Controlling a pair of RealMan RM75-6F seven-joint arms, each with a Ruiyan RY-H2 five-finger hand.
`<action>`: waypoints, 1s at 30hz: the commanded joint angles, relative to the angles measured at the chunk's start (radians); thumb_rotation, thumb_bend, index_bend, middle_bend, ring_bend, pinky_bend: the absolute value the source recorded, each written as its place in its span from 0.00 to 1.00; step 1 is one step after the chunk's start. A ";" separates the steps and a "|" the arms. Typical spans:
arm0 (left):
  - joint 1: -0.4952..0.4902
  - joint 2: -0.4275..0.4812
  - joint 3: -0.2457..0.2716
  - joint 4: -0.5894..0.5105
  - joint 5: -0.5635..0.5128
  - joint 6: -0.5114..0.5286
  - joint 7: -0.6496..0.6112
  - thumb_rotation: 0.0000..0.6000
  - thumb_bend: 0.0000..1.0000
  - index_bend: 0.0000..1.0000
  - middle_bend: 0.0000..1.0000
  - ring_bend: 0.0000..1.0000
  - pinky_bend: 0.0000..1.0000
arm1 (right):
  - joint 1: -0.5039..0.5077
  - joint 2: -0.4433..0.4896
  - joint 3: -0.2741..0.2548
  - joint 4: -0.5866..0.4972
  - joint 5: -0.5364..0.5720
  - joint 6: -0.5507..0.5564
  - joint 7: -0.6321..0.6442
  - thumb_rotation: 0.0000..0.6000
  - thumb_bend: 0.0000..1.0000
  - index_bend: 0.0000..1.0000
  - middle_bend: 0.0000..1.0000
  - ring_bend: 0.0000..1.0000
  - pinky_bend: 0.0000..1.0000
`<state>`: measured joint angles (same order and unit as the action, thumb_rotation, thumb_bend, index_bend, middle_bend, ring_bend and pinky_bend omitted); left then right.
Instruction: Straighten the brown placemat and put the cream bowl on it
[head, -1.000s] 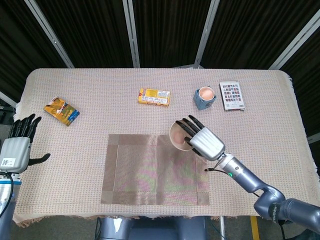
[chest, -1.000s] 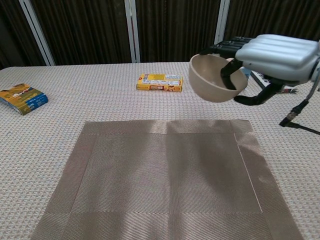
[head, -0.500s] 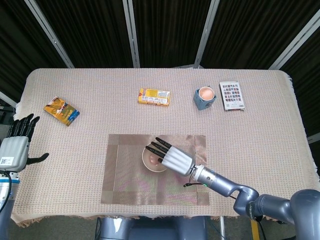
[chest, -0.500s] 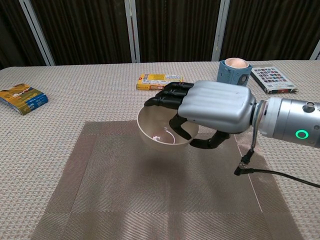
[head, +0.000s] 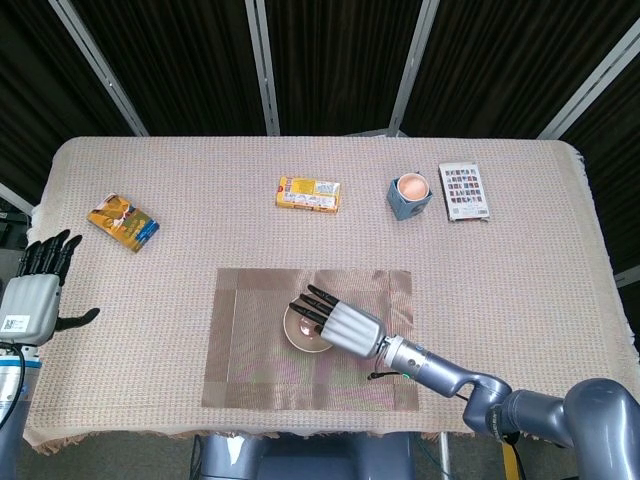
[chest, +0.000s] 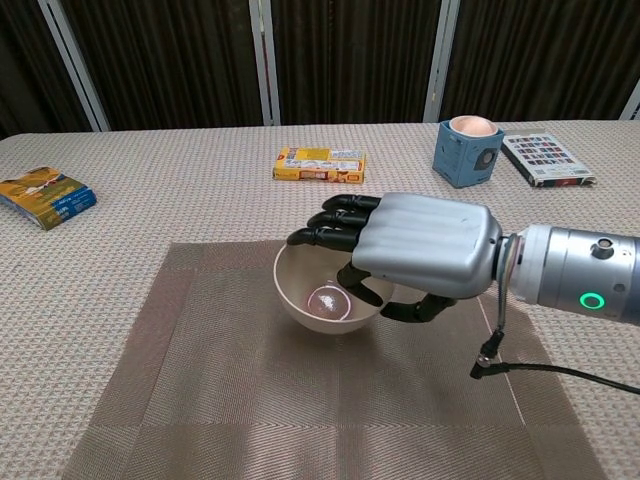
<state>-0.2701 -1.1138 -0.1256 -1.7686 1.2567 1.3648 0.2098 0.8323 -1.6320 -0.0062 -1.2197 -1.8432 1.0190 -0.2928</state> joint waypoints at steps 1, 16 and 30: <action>0.002 0.001 0.001 -0.002 0.003 0.002 -0.001 1.00 0.00 0.00 0.00 0.00 0.00 | -0.008 0.021 0.001 -0.038 0.019 -0.008 -0.033 1.00 0.00 0.00 0.00 0.00 0.00; 0.041 0.017 0.032 -0.030 0.069 0.055 0.005 1.00 0.00 0.00 0.00 0.00 0.00 | -0.160 0.268 0.002 -0.272 0.069 0.200 -0.125 1.00 0.00 0.00 0.00 0.00 0.00; 0.138 -0.014 0.081 0.054 0.212 0.223 -0.016 1.00 0.00 0.00 0.00 0.00 0.00 | -0.510 0.533 0.025 -0.392 0.366 0.526 0.199 1.00 0.00 0.00 0.00 0.00 0.00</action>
<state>-0.1413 -1.1238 -0.0492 -1.7186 1.4581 1.5750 0.2018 0.3902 -1.1430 0.0145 -1.6037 -1.5308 1.4912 -0.1587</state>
